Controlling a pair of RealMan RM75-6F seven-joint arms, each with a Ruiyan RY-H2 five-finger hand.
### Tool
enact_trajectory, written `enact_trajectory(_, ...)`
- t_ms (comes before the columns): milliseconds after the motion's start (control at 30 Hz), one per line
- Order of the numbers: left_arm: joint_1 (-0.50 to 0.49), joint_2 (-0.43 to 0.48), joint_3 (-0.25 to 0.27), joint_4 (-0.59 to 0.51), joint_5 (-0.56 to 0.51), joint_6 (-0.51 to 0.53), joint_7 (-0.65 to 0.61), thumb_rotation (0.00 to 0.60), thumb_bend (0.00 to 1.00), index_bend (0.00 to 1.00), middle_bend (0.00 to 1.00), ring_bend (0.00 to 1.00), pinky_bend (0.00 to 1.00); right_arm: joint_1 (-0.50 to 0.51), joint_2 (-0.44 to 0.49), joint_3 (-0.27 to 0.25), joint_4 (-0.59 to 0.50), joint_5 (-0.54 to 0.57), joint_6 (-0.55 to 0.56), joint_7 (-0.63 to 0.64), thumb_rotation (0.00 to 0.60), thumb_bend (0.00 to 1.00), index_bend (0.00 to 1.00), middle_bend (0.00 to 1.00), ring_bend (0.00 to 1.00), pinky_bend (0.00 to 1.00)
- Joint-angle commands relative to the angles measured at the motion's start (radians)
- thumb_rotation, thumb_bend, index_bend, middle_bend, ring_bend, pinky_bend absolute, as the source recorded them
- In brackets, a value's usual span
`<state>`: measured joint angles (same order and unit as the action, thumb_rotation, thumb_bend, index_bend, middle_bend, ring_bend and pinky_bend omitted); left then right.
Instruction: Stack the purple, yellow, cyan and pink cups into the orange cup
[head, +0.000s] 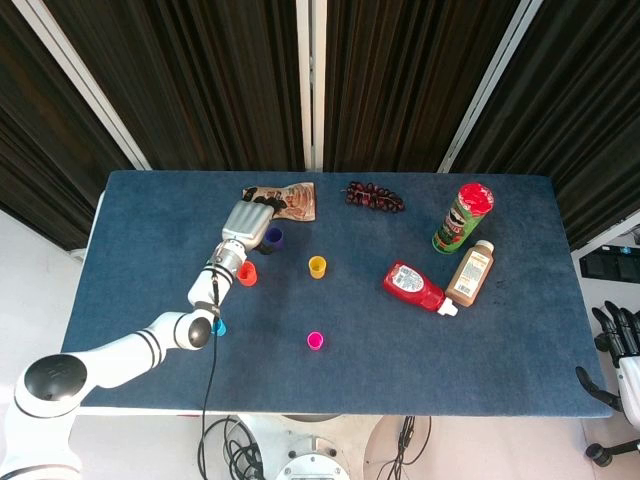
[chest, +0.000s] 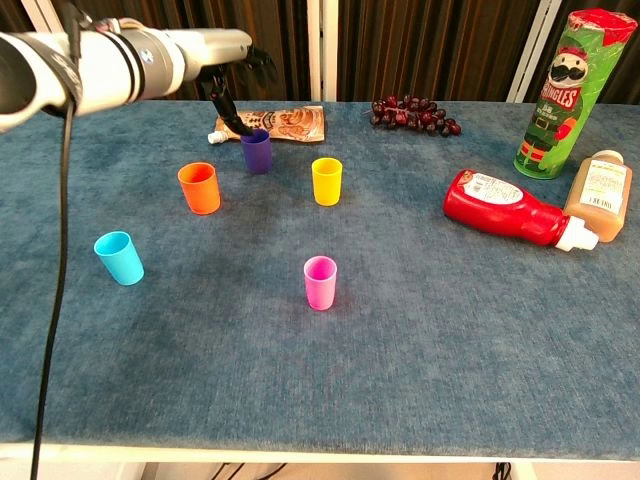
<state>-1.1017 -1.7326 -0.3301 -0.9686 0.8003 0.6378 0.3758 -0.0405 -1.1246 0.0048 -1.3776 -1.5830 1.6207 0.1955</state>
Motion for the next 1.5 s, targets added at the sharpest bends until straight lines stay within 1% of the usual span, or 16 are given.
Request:
enact_trajectory(33,-0.018,-0.063,0.020,0.090,0.020,-0.031,-0.050,0.600,0.21,0.25,0.22,0.22,0.01,-0.001,0.002,0.001,0.004,0.006,-0.005,0.006,0.600,0.21,0.00,0.00,0.00,0.00)
enact_trajectory(233,-0.028,-0.110,0.036,0.200,0.081,-0.056,-0.107,0.600,0.23,0.28,0.25,0.26,0.01,-0.006,0.011,0.004,0.008,0.011,-0.003,0.023,0.600,0.21,0.00,0.00,0.00,0.00)
enact_trajectory(400,-0.034,-0.146,0.043,0.263,0.119,-0.070,-0.147,0.600,0.25,0.34,0.31,0.34,0.01,-0.005,0.017,0.001,0.011,0.017,-0.020,0.032,0.600,0.21,0.00,0.00,0.00,0.00)
enact_trajectory(533,-0.037,-0.169,0.046,0.308,0.146,-0.080,-0.175,0.600,0.26,0.37,0.35,0.36,0.01,-0.006,0.024,-0.001,0.010,0.014,-0.024,0.040,0.600,0.22,0.00,0.00,0.00,0.00)
enact_trajectory(733,-0.035,-0.190,0.042,0.351,0.165,-0.085,-0.203,0.600,0.29,0.40,0.40,0.38,0.04,-0.006,0.027,0.000,0.015,0.023,-0.035,0.052,0.600,0.22,0.00,0.00,0.00,0.00)
enact_trajectory(967,-0.031,-0.191,0.036,0.343,0.209,-0.048,-0.236,0.600,0.31,0.46,0.46,0.43,0.06,-0.004,0.025,0.000,0.017,0.021,-0.042,0.050,0.600,0.22,0.00,0.00,0.00,0.00)
enact_trajectory(1100,-0.025,-0.157,0.030,0.281,0.231,-0.004,-0.229,0.600,0.31,0.47,0.47,0.44,0.06,0.000,0.025,-0.003,0.010,0.012,-0.046,0.035,0.600,0.22,0.00,0.00,0.00,0.00)
enact_trajectory(1167,-0.015,-0.117,0.022,0.212,0.235,0.030,-0.213,0.600,0.31,0.47,0.47,0.44,0.06,0.003,0.026,-0.005,0.003,0.005,-0.048,0.025,0.600,0.22,0.00,0.00,0.00,0.00)
enact_trajectory(1267,0.014,-0.036,0.011,0.070,0.221,0.083,-0.163,0.600,0.30,0.47,0.47,0.44,0.06,0.007,0.026,-0.008,-0.009,-0.006,-0.049,0.014,0.600,0.22,0.00,0.00,0.00,0.00)
enact_trajectory(1333,0.044,0.034,0.012,-0.056,0.192,0.121,-0.098,0.600,0.30,0.48,0.48,0.44,0.06,0.009,0.025,-0.010,-0.014,-0.012,-0.049,0.008,0.600,0.22,0.00,0.00,0.00,0.00)
enact_trajectory(1400,0.077,0.112,0.025,-0.202,0.159,0.150,-0.033,0.600,0.30,0.48,0.48,0.45,0.07,0.010,0.023,-0.011,-0.015,-0.014,-0.051,0.003,0.600,0.22,0.00,0.00,0.00,0.00)
enact_trajectory(1500,0.115,0.198,0.051,-0.359,0.112,0.194,0.050,0.600,0.30,0.48,0.48,0.45,0.07,0.014,0.019,-0.013,-0.015,-0.016,-0.058,0.000,0.600,0.22,0.00,0.00,0.00,0.00)
